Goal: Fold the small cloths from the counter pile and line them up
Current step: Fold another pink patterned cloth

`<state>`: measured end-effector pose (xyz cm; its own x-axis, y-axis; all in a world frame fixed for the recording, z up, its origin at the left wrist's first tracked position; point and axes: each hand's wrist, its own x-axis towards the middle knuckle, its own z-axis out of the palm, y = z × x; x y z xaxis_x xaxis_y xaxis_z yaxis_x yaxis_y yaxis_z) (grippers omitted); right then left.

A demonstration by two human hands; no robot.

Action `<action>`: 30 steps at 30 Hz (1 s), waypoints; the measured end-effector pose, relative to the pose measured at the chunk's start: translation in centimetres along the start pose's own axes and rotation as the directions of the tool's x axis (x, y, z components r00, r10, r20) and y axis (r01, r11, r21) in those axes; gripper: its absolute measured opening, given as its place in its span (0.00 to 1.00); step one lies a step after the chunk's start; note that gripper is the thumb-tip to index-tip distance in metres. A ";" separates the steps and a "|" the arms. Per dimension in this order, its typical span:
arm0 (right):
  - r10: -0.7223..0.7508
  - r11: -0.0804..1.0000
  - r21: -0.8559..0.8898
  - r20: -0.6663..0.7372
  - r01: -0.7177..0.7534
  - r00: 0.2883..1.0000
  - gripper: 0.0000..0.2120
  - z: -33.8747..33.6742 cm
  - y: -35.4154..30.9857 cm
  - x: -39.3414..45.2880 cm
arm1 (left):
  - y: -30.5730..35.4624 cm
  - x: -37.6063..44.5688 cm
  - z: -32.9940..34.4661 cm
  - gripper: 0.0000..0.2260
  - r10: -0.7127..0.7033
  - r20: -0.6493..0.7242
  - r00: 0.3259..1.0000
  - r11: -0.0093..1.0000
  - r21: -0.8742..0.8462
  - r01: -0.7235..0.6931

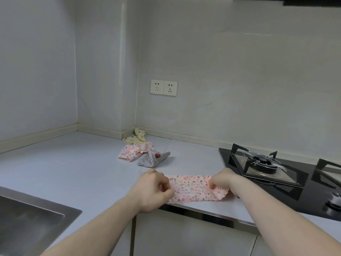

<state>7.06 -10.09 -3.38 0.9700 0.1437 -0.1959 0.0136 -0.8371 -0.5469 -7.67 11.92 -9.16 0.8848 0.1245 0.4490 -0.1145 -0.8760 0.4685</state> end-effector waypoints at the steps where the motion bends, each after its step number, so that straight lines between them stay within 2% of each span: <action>1: 0.013 1.000 0.027 0.007 -0.013 1.000 0.25 -0.2 0.2 0.0 | 0.0 -0.1 -0.1 0.14 0.000 0.002 1.000 1.000 -0.004 0.000; 5: 0.029 0.979 0.203 0.005 -0.029 1.000 0.26 -0.8 1.1 -0.5 | -0.2 -0.2 -0.1 0.10 -0.008 -0.043 0.999 1.000 0.001 0.008; 9: 0.027 0.935 0.353 -0.003 -0.025 1.000 0.27 -1.5 1.4 -0.9 | -0.6 0.0 0.0 0.11 -0.054 -0.040 0.998 0.999 -0.003 0.053; 13: -0.024 0.906 0.422 -0.027 0.034 0.999 0.15 -2.0 0.2 -1.5 | -0.7 0.1 -0.1 0.08 -0.111 0.004 0.994 0.994 -0.003 0.111; 18: -0.143 0.870 0.463 -0.089 0.168 0.986 0.11 -1.8 -2.7 -2.6 | -0.8 0.1 -0.2 0.08 -0.231 -0.029 0.973 0.965 -0.136 0.225; 21: -0.209 0.854 0.471 -0.080 0.222 0.975 0.08 -0.7 -4.7 -3.5 | -1.1 0.2 -0.4 0.06 -0.315 -0.055 0.948 0.927 -0.232 0.295; 24: -0.270 0.867 0.413 -0.084 0.280 0.959 0.10 1.1 -6.1 -4.3 | -1.3 0.3 -0.5 0.04 -0.357 -0.077 0.931 0.905 -0.277 0.324; 30: -0.345 0.890 0.297 -0.056 0.345 0.937 0.13 4.7 -6.9 -5.2 | -1.3 0.4 -0.6 0.08 -0.388 -0.110 0.915 0.886 -0.319 0.337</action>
<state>0.80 -2.63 -2.40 0.9180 0.3934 0.0507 0.2748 -0.5386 -0.7965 -7.42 13.42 -9.16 0.8046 0.5047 0.3128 0.0527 -0.5854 0.8090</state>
